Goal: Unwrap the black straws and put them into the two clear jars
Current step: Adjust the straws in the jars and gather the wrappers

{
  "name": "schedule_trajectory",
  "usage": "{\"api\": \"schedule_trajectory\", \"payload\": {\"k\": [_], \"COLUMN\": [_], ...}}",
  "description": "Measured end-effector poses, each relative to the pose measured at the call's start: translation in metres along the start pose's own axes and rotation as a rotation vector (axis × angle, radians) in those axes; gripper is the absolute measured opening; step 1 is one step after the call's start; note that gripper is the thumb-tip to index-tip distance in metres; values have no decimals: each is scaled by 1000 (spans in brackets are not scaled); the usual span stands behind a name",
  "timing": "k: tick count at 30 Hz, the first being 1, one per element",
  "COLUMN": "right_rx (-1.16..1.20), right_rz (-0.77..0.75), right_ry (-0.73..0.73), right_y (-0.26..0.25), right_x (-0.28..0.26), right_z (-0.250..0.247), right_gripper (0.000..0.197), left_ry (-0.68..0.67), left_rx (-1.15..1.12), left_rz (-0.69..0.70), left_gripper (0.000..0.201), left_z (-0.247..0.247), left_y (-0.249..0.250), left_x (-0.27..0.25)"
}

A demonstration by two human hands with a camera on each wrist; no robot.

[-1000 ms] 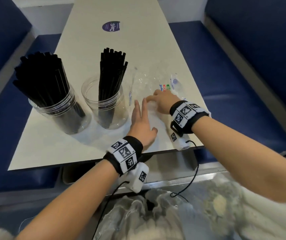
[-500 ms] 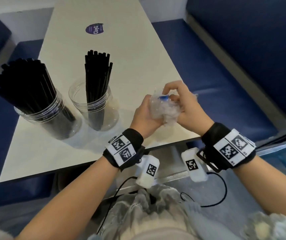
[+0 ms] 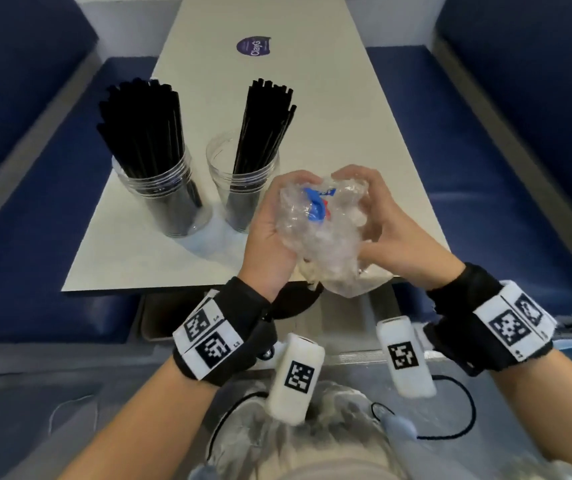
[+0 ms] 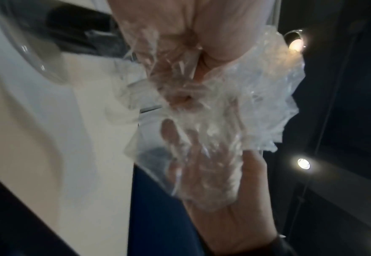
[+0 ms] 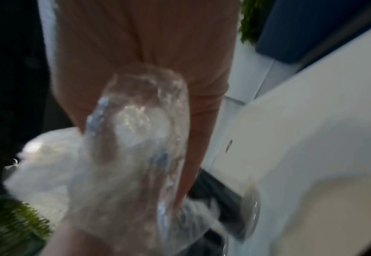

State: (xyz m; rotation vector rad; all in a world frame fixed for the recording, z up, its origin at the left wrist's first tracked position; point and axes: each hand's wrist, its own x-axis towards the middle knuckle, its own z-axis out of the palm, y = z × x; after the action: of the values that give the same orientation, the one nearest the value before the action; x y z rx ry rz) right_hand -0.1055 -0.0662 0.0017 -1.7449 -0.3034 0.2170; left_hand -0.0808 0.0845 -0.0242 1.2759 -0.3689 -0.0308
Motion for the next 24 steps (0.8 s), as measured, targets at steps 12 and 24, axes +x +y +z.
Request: {"api": "schedule_trajectory", "payload": {"k": [12, 24], "right_rx": [204, -390], "right_rz": [-119, -7], "right_ry": [22, -500], "right_y": [-11, -2], "right_x": [39, 62], "right_z": [104, 187], "right_gripper": [42, 50], "left_ry": [-77, 492], "left_rx": [-23, 390], "left_rz": [-41, -46], "left_gripper": [66, 41], "left_z": [-92, -245], "left_y": [31, 54], "left_x": [-66, -118]}}
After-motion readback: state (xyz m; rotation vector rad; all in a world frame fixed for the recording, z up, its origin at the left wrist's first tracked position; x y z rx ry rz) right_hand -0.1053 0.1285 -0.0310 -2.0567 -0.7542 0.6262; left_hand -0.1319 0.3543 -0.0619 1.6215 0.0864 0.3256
